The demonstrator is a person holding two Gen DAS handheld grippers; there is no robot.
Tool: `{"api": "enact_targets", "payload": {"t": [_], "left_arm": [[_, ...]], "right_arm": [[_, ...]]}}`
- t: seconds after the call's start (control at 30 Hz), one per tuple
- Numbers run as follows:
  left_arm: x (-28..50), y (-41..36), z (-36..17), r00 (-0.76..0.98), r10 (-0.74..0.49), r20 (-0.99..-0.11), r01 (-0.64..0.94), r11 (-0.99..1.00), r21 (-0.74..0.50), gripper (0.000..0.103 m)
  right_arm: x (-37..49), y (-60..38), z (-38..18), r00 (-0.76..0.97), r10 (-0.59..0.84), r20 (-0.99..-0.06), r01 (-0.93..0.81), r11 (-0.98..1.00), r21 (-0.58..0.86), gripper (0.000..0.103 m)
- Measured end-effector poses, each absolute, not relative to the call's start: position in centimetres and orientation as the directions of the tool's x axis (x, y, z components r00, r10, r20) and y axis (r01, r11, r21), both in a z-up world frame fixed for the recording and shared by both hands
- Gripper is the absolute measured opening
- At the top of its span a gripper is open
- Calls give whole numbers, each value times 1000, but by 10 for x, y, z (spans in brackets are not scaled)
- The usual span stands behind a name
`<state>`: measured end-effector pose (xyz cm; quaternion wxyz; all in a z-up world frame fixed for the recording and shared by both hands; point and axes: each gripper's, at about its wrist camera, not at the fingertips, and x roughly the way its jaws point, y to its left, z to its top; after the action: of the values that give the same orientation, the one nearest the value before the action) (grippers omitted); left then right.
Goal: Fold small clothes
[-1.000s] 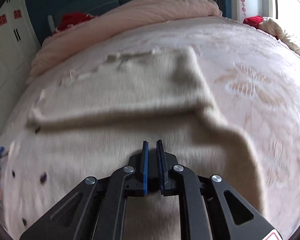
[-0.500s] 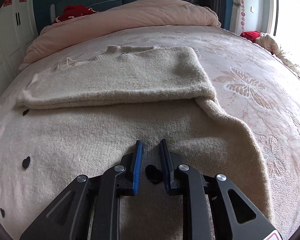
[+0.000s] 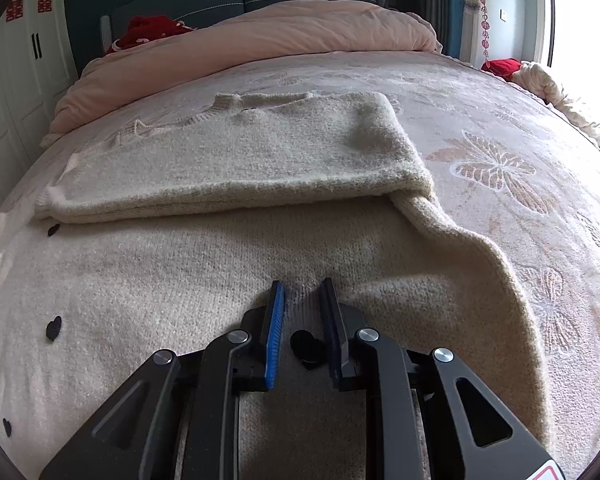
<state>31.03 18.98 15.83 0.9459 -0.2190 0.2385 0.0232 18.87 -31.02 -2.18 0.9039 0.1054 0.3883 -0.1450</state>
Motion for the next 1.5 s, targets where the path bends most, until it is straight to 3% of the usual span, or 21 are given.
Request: {"api": "enact_targets", "payload": {"t": [0.1, 0.17, 0.2, 0.27, 0.37, 0.47, 0.53, 0.6, 0.7, 0.77, 0.83, 0.9, 0.97, 1.03, 1.1, 1.3, 1.4, 1.5], "left_arm": [[305, 79, 164, 835, -280, -474, 65, 905, -420, 14], [301, 30, 142, 785, -362, -503, 124, 887, -445, 17], [299, 8, 125, 754, -396, -525, 141, 877, -458, 23], [286, -26, 79, 676, -432, -597, 119, 863, -490, 51], [254, -29, 17, 611, -426, -667, -7, 840, -543, 53], [230, -3, -12, 614, -414, -672, -120, 793, -598, 60], [217, 27, -24, 646, -400, -650, -152, 768, -623, 61], [213, 48, -32, 668, -443, -598, -112, 735, -669, 60], [211, 56, -27, 663, -472, -581, -88, 722, -686, 60], [215, 67, -15, 698, -531, -481, -96, 596, -798, 65], [227, 85, -11, 722, -556, -411, -118, 486, -866, 83], [241, 98, -11, 737, -550, -394, -159, 425, -891, 83], [258, 110, -17, 743, -544, -391, -207, 368, -906, 83], [270, 124, -21, 753, -531, -388, -238, 330, -913, 83], [284, 131, -24, 763, -524, -379, -258, 290, -921, 83], [298, 142, -35, 783, -528, -329, -302, 141, -943, 83], [300, 141, -41, 786, -489, -377, -359, 135, -923, 82], [304, 140, -45, 783, -451, -428, -407, 147, -901, 75]], "right_arm": [[189, -312, -22, 660, -170, -732, 343, 935, 92, 19], [189, -313, -21, 661, -164, -732, 342, 934, 99, 19], [189, -313, -21, 661, -162, -733, 343, 934, 103, 19], [189, -315, -20, 660, -153, -735, 342, 933, 113, 19], [189, -320, -18, 666, -114, -738, 335, 929, 159, 20], [184, -329, -11, 694, -27, -719, 302, 918, 257, 35], [182, -325, 4, 713, -50, -699, 300, 923, 240, 59], [187, -317, 25, 762, -25, -647, 253, 931, 262, 67], [228, -303, 41, 740, 107, -664, 178, 921, 347, 70], [267, -297, 34, 679, 234, -696, 154, 881, 447, 70], [297, -291, 19, 623, 293, -725, 204, 834, 513, 70], [315, -286, 7, 594, 320, -738, 244, 803, 544, 70], [326, -279, 4, 598, 307, -741, 263, 798, 543, 63], [336, -267, 1, 576, 340, -743, 241, 798, 552, 9], [341, -261, 8, 580, 347, -737, 224, 802, 553, 8], [353, -245, 97, 709, 388, -589, 50, 806, 590, 7], [357, -250, 142, 763, 374, -528, 5, 813, 583, 7], [355, -277, 180, 819, 327, -472, 5, 817, 577, 7]]}}
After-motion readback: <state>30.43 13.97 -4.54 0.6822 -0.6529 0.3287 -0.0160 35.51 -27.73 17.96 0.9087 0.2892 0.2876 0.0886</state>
